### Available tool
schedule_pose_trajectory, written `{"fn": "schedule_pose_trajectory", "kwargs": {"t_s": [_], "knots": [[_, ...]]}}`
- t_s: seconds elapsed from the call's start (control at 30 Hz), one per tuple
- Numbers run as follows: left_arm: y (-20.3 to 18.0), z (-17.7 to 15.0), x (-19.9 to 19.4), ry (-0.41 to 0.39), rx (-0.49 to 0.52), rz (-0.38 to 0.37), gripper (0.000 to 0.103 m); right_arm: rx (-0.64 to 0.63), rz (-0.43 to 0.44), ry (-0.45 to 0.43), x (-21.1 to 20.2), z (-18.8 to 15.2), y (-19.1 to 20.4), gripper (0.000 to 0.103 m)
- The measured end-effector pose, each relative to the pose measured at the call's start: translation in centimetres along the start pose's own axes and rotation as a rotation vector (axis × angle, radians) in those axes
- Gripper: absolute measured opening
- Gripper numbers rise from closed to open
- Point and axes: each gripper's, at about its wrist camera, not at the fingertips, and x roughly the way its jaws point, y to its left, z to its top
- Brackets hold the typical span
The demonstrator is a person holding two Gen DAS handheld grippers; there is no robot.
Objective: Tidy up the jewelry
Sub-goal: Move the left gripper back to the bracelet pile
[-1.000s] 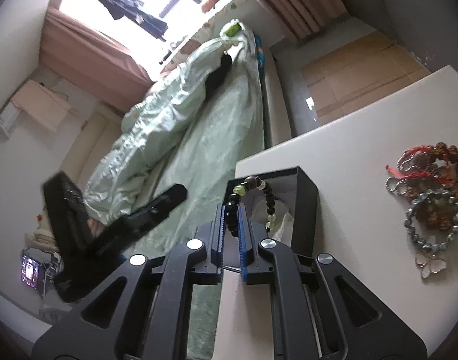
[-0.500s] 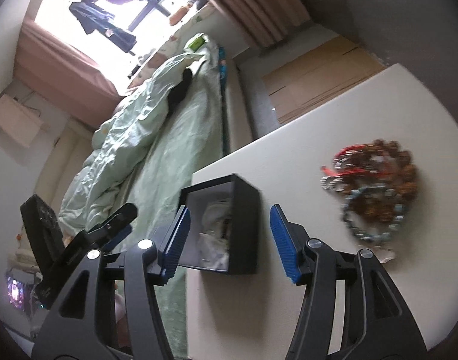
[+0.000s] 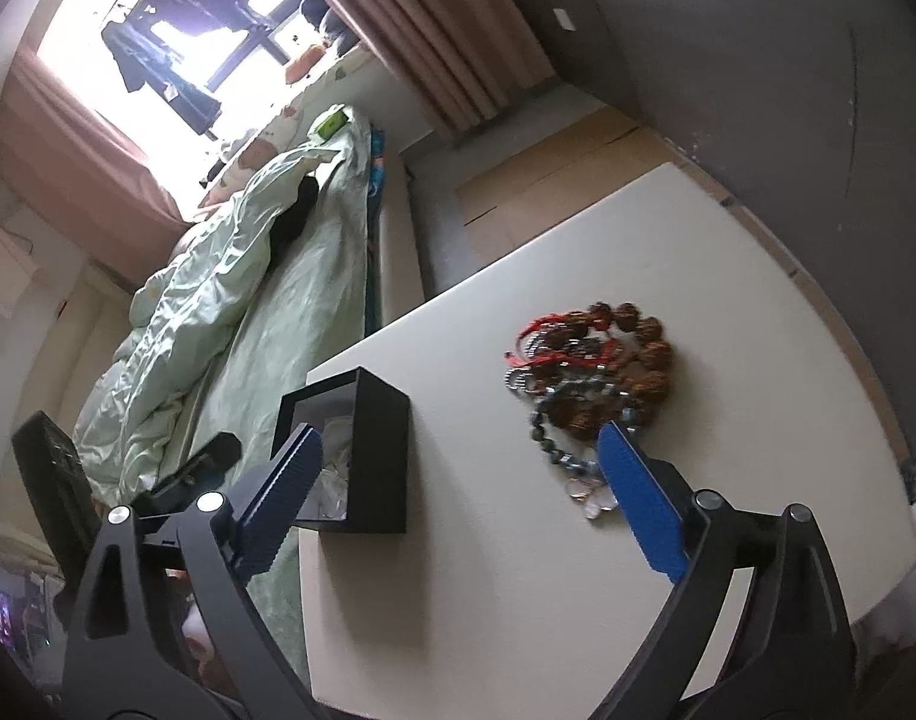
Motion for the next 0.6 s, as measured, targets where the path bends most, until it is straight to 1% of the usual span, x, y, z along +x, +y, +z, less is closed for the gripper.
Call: {"fn": "schedule_pose_trajectory", "kwargs": {"t_s": [0.23, 0.47, 0.6], "knots": [[-3.3, -1.1, 0.3, -0.002, 0.070, -0.010, 0.095, 0.042, -0.032, -0.012, -2.0, 0.1, -2.5, 0.095], [-7.1, -2.6, 1.2, 0.021, 0.173, -0.058, 0.095, 0.091, -0.060, -0.019, -3.7, 0.5, -5.7, 0.095], [-8.5, -3.2, 2.0, 0.032, 0.190, -0.072, 0.095, 0.107, -0.076, -0.020, -4.4, 0.5, -7.0, 0.095]]}}
